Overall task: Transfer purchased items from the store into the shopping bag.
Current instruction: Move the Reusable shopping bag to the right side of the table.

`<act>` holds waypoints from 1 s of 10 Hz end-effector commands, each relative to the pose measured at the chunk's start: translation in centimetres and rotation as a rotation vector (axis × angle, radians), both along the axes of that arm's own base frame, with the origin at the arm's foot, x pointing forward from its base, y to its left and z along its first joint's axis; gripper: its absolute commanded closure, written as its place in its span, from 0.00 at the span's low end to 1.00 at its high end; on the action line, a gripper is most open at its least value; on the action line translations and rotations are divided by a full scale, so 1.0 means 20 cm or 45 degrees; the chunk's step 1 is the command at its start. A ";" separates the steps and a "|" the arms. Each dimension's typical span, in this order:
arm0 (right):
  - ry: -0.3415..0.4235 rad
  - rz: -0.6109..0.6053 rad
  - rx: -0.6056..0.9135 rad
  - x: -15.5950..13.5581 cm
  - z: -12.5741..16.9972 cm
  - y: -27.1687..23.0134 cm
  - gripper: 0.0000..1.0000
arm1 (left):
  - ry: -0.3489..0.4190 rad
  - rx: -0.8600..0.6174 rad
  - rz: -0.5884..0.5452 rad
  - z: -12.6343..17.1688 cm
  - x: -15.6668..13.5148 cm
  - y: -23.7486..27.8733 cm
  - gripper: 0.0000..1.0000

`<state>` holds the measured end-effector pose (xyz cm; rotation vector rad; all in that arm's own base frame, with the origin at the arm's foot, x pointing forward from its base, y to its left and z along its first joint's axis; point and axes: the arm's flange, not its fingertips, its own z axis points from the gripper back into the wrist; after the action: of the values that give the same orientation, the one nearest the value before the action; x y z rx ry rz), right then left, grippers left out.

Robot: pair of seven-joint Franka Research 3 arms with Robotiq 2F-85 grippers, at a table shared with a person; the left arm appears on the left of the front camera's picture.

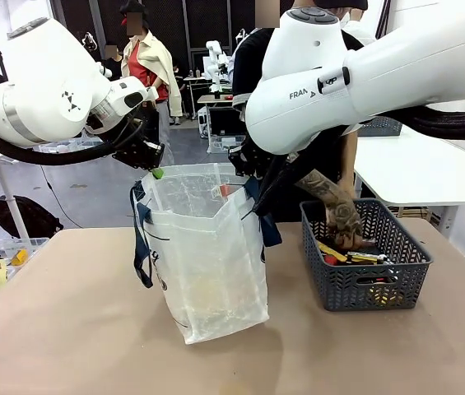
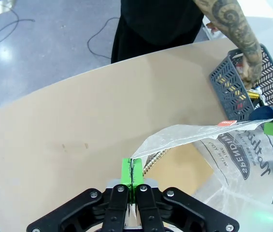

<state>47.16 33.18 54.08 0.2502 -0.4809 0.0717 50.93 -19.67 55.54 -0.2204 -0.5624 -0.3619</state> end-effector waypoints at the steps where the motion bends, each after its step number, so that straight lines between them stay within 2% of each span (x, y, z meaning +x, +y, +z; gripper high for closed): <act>1: 0.000 -0.006 -0.004 0.00 0.00 -0.01 1.00 | -0.004 0.003 0.022 0.01 0.00 0.02 1.00; 10: 0.000 -0.006 -0.004 0.00 0.00 -0.01 1.00 | -0.004 0.003 0.022 0.01 0.00 0.02 1.00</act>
<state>47.16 33.18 54.08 0.2502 -0.4809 0.0717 50.93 -19.67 55.54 -0.2204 -0.5624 -0.3619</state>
